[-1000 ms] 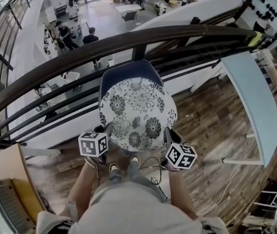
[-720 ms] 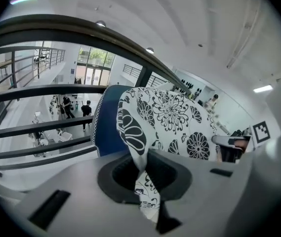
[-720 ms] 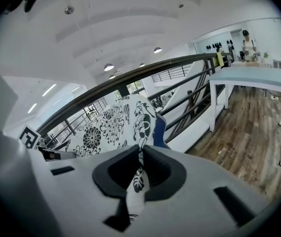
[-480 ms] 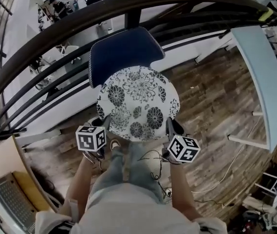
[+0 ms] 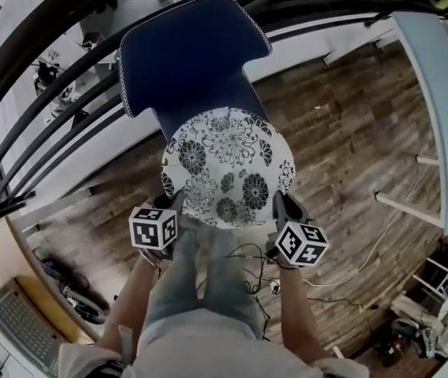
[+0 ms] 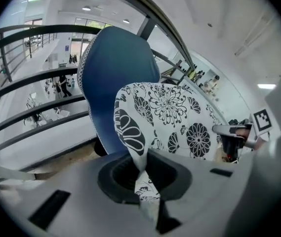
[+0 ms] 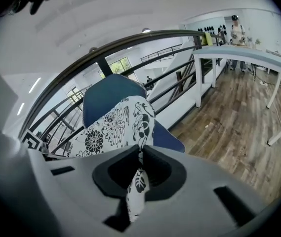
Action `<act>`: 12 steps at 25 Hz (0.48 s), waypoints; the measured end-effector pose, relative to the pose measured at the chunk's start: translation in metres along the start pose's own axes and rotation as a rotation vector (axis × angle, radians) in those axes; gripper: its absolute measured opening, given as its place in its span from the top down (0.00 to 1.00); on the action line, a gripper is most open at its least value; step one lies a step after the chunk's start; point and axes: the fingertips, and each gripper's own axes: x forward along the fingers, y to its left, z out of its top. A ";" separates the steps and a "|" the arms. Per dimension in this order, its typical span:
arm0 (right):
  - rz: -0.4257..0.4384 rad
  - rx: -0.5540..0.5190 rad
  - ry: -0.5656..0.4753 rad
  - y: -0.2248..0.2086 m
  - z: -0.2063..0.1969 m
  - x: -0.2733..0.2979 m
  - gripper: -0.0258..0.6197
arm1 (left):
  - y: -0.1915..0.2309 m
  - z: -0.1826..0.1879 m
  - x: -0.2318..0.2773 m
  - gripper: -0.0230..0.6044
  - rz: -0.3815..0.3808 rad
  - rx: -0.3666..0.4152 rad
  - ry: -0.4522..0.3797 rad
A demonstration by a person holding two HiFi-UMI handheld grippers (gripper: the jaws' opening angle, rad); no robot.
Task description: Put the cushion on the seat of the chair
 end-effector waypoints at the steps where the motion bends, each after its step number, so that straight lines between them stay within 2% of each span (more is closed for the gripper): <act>1: -0.005 0.005 0.011 -0.004 -0.004 0.004 0.92 | 0.001 -0.005 0.006 0.92 -0.002 -0.008 0.013; 12: -0.004 0.013 0.085 -0.031 -0.026 0.035 0.92 | 0.002 -0.024 0.048 0.92 0.017 -0.043 0.059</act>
